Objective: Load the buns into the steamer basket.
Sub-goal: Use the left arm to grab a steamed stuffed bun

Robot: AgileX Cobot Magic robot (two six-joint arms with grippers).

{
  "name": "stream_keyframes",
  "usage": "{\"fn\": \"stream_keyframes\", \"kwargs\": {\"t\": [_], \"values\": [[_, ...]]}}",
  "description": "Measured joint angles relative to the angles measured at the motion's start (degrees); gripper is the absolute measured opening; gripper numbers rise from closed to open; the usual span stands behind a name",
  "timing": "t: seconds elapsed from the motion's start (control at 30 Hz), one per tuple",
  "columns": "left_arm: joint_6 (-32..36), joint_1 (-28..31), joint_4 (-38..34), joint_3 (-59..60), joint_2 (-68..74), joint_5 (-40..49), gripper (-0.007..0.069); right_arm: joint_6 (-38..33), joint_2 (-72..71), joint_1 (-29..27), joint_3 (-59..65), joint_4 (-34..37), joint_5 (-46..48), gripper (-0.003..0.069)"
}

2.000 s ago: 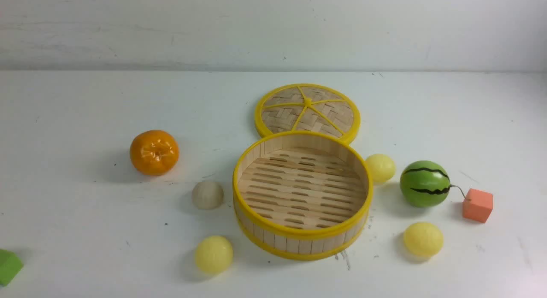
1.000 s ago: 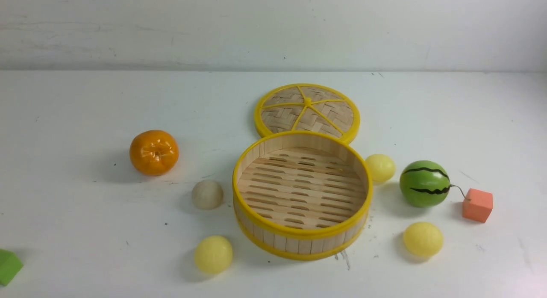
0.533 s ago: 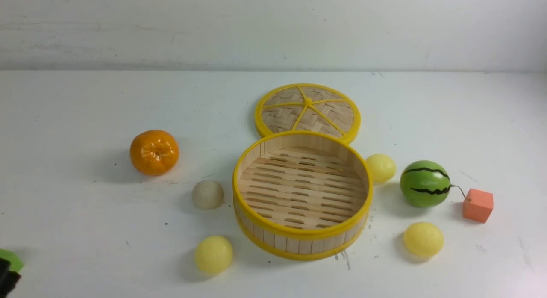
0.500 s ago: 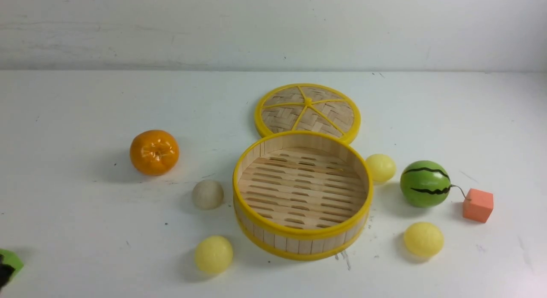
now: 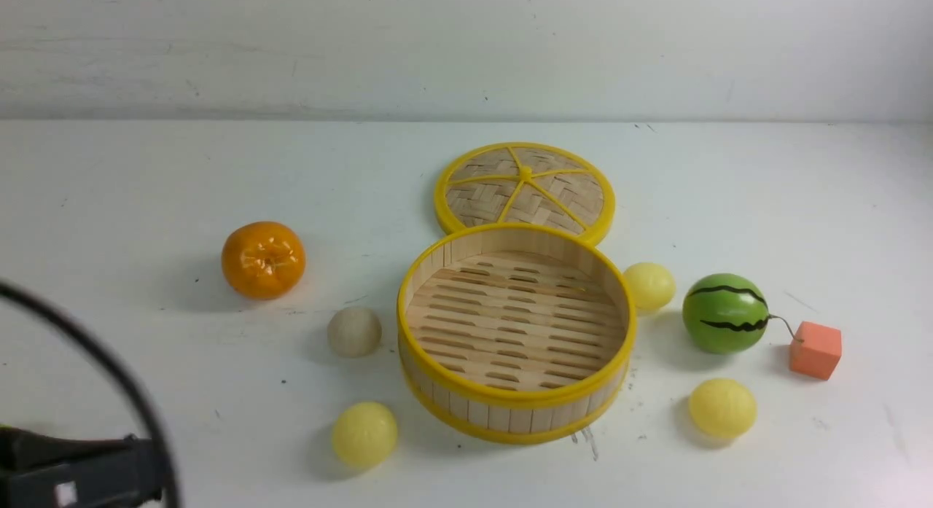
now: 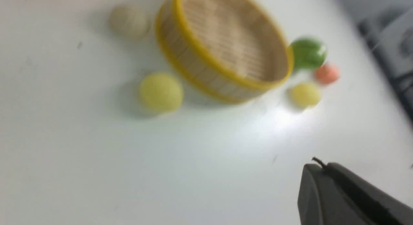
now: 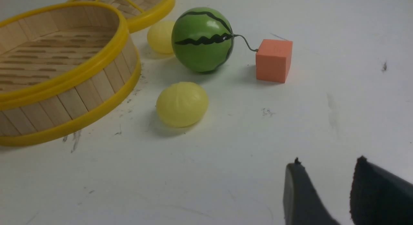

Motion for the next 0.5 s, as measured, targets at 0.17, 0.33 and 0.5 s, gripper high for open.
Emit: {"fn": "stream_keyframes", "kwargs": {"t": [0.17,0.33,0.5], "values": [[0.9,-0.33,9.64,-7.66,20.29,3.77,-0.0013,0.0,0.0,0.0,0.0,0.0,0.0,0.0239],[0.9,-7.7,11.33,-11.63,30.72,0.97,-0.0013,0.0,0.0,0.0,0.0,0.0,0.0,0.0239],[-6.38,-26.1,17.3,-17.48,39.11,-4.45,-0.0013,0.0,0.0,0.0,0.0,0.0,0.0,0.0239]]}}
